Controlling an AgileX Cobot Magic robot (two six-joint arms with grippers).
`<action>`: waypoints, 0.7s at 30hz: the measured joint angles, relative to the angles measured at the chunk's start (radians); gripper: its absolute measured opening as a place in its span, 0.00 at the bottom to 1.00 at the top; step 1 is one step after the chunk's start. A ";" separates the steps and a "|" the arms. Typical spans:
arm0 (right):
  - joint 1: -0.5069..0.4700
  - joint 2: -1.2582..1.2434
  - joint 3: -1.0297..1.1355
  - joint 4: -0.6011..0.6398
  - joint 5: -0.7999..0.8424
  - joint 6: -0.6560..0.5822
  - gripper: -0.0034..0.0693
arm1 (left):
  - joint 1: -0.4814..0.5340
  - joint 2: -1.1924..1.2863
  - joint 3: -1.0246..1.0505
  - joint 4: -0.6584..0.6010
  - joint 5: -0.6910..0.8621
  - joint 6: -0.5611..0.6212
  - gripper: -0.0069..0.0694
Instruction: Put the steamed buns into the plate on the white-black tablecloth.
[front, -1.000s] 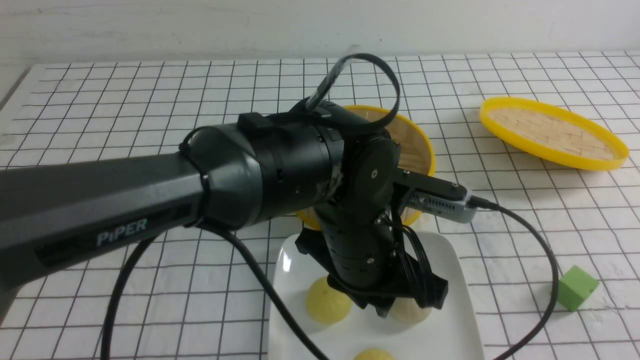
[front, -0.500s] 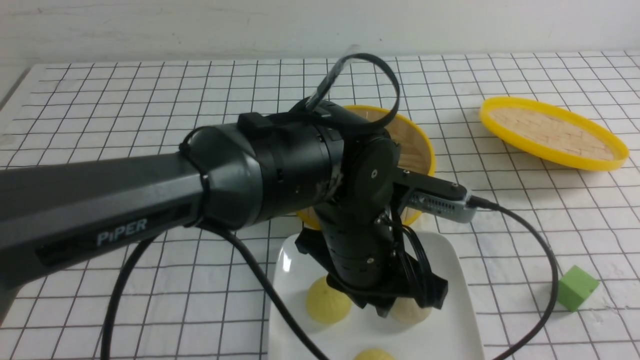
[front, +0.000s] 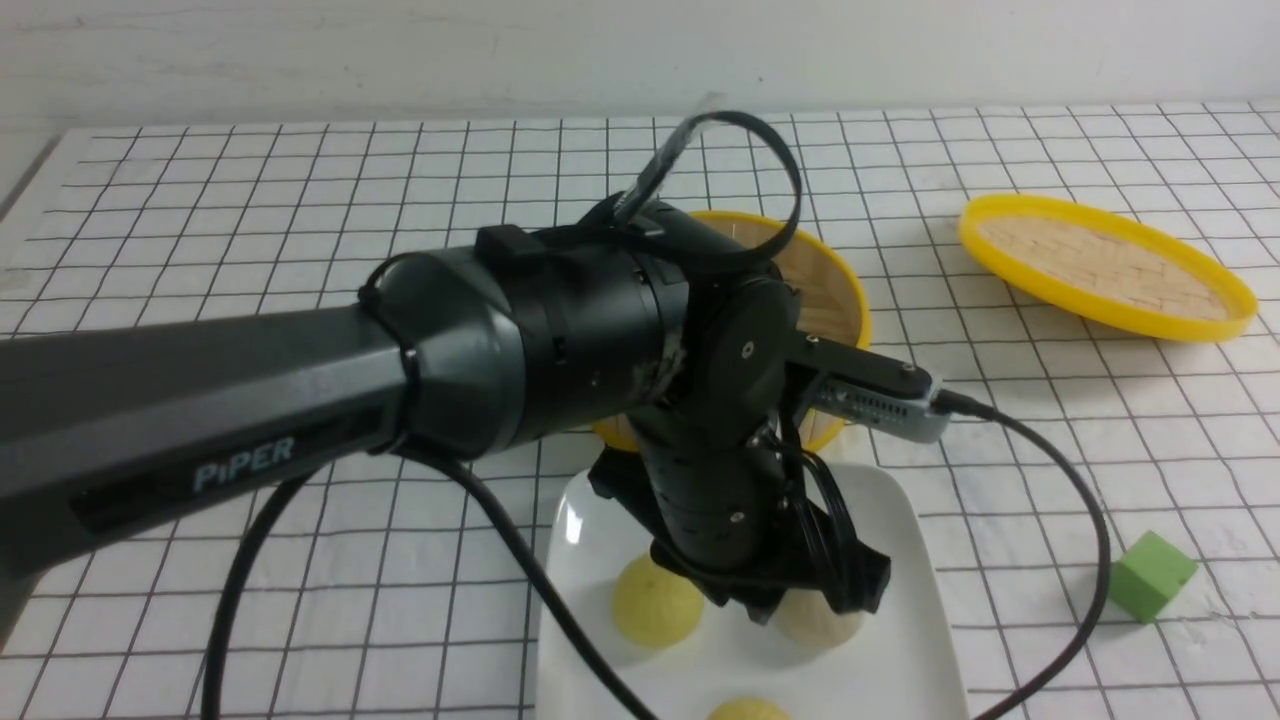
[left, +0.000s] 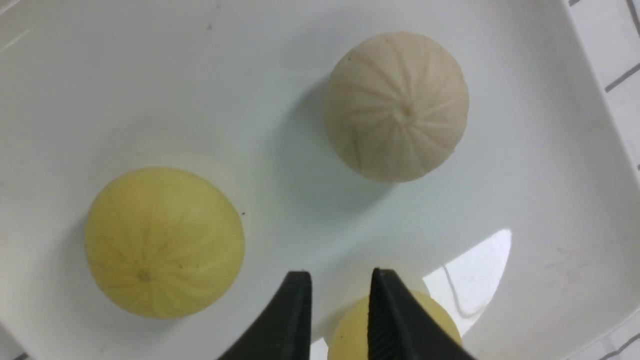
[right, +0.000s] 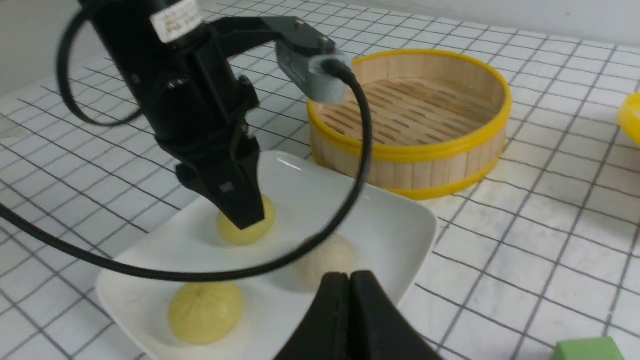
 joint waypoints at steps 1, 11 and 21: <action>-0.028 -0.019 0.028 -0.007 -0.004 0.000 0.05 | 0.000 0.000 0.000 0.000 -0.002 0.000 0.29; -0.361 -0.176 0.296 -0.086 -0.027 0.000 0.06 | 0.000 -0.103 0.000 0.025 -0.006 0.000 0.09; -0.456 -0.181 0.340 -0.093 -0.099 0.000 0.08 | 0.000 -0.550 -0.004 0.236 0.207 -0.024 0.09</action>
